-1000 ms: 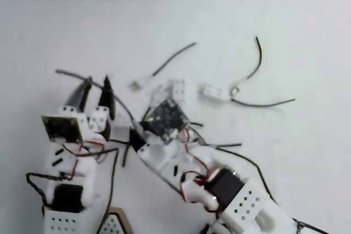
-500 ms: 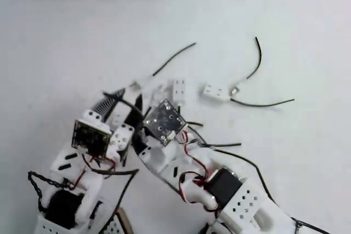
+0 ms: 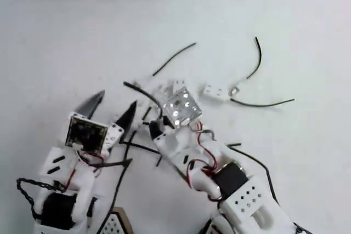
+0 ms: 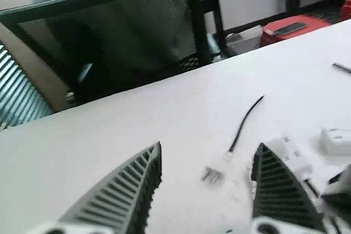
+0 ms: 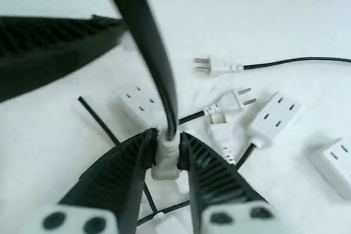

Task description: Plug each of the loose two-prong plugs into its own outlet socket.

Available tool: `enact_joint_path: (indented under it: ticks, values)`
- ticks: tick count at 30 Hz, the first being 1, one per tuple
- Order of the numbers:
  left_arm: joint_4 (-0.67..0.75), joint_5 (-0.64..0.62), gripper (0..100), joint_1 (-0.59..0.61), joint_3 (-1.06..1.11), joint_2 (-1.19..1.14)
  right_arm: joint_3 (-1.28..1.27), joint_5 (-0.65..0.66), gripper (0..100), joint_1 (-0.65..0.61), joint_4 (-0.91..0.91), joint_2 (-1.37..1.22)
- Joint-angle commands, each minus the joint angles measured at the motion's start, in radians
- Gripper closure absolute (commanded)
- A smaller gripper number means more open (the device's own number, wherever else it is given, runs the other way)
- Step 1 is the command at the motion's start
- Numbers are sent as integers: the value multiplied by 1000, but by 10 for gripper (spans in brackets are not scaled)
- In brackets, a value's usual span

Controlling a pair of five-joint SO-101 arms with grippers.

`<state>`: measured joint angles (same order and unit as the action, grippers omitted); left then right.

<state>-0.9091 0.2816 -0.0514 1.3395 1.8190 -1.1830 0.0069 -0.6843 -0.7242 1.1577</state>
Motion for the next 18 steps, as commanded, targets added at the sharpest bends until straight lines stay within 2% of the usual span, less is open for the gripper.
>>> enact_joint_path:
  ticks: [1, 9, 18]
  values:
    - [-28, 155, 721, 77, -31, -45, -21, -2, 981, 61, 90, 12]
    - [48, 358, 718, 93, -74, -423, -44, -2, 980, 70, 119, 10]
    - [-11, 833, 679, 93, -327, -881, -46, -2, 978, 70, 113, 10]
